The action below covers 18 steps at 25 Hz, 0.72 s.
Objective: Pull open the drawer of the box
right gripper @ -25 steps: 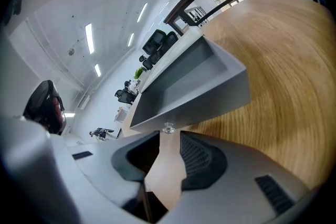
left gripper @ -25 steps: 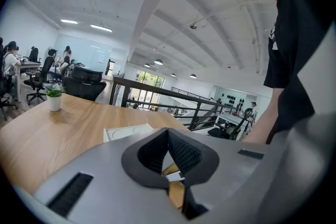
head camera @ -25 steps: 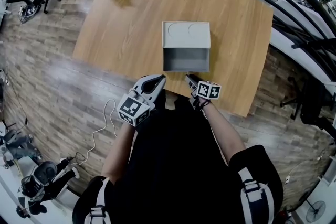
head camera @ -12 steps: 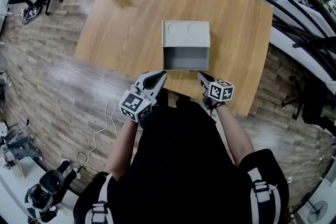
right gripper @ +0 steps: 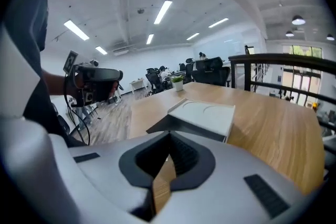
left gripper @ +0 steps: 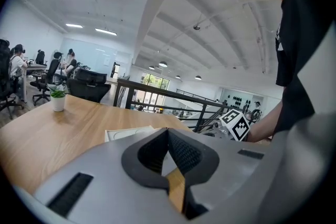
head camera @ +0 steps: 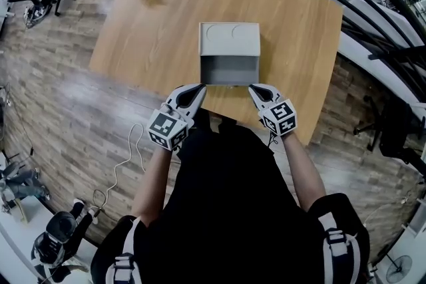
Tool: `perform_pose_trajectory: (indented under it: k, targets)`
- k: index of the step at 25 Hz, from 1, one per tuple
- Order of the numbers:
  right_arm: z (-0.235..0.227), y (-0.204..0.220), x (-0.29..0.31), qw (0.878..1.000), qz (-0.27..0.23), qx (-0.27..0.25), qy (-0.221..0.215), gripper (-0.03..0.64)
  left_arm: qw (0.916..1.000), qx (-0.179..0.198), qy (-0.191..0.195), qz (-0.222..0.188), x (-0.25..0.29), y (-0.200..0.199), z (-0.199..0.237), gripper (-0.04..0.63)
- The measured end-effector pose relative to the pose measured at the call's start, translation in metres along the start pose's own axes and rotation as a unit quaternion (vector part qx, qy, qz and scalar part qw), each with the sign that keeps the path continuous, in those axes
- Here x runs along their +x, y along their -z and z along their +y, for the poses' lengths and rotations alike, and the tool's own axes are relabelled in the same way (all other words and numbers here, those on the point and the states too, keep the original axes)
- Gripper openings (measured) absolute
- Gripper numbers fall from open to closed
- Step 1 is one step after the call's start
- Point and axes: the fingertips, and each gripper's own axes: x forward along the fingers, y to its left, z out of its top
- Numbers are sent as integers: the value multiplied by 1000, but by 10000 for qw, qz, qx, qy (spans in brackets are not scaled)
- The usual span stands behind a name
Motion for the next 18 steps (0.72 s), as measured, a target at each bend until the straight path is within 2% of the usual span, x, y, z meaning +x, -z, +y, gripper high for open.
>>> perform_pose_trajectory:
  k: [4, 7, 18]
  targets:
    - [9, -18, -9, 9975, 12, -704, -17, 25, 10000, -51, -63, 22, 0, 2, 1, 21]
    - [16, -32, -13, 9946, 0, -1034, -39, 25, 9999, -40, -69, 66, 1, 4, 1, 21]
    - [19, -55, -14, 9920, -122, -1256, -16, 25, 10000, 56, -51, 59, 5, -4, 14, 22]
